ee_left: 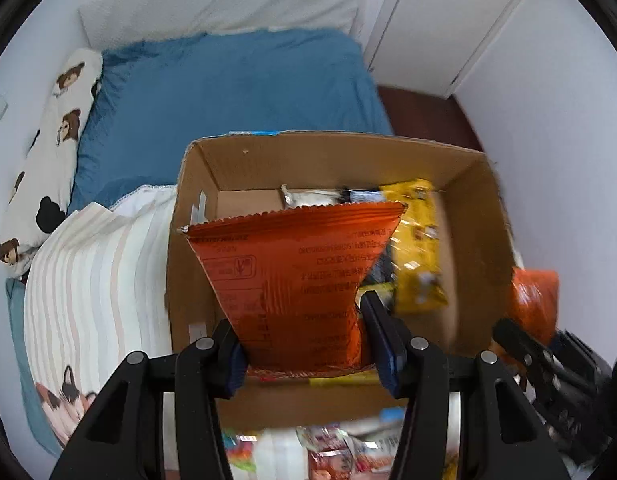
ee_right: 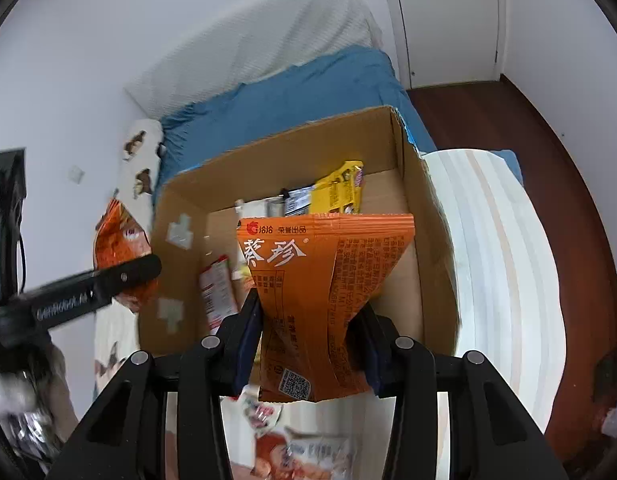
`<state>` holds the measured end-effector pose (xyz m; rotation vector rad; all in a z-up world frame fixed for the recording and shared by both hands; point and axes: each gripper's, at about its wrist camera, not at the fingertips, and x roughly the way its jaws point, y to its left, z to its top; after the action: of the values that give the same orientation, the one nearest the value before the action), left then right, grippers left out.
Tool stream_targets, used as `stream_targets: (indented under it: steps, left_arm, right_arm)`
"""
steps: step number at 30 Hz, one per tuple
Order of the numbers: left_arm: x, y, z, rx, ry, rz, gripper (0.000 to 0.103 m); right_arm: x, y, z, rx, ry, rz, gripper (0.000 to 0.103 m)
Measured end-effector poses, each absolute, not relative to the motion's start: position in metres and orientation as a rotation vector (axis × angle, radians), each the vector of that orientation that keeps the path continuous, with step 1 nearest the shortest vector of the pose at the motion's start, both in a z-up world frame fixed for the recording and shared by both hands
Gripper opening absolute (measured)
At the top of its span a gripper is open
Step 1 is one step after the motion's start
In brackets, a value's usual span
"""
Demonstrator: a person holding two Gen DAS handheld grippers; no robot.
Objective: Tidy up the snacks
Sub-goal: 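Carry both orange chip bags into the box and release them, then lift both tools out of the box and move toward the remaining snacks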
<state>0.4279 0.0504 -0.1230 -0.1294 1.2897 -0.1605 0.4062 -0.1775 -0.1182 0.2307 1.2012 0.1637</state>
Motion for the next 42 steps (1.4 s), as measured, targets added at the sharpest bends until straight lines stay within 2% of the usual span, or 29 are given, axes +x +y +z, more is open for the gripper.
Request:
stream_targets:
  steps: [12,13,15,16,17,19,23,31,42]
  left_arm:
    - [0.522,0.066,-0.223,-0.09,1.49,-0.093,0.05]
    - [0.524,0.067,-0.226,-0.09,1.489,-0.094,0.05]
    - [0.527,0.07,-0.228,-0.099,1.487,-0.094,0.053]
    - [0.528,0.071,-0.229,-0.114,1.483,-0.104,0.058]
    - [0.53,0.072,-0.229,-0.116,1.484,-0.105,0.062]
    - [0.529,0.07,-0.225,-0.11,1.471,-0.111,0.094]
    - [0.525,0.072,-0.218,-0.123,1.464,-0.126,0.095]
    - [0.484,0.07,-0.187,-0.139,1.402,-0.148,0.095]
    - [0.393,0.072,-0.125,-0.096,1.191,-0.135,0.095]
  right_arm:
    - [0.433,-0.168,-0.197,0.228,1.379,0.143,0.048]
    - [0.434,-0.168,-0.202,0.224,1.404,0.127,0.05]
    - [0.434,-0.166,-0.207,0.213,1.419,0.111,0.063]
    - [0.434,-0.166,-0.207,0.213,1.417,0.113,0.075]
    - [0.433,-0.165,-0.207,0.21,1.416,0.113,0.08]
    - [0.433,-0.163,-0.205,0.204,1.415,0.116,0.081]
    - [0.434,-0.159,-0.198,0.203,1.409,0.125,0.098]
    - [0.431,-0.158,-0.185,0.179,1.38,0.103,0.098]
    - [0.386,-0.157,-0.143,0.127,1.265,0.095,0.098]
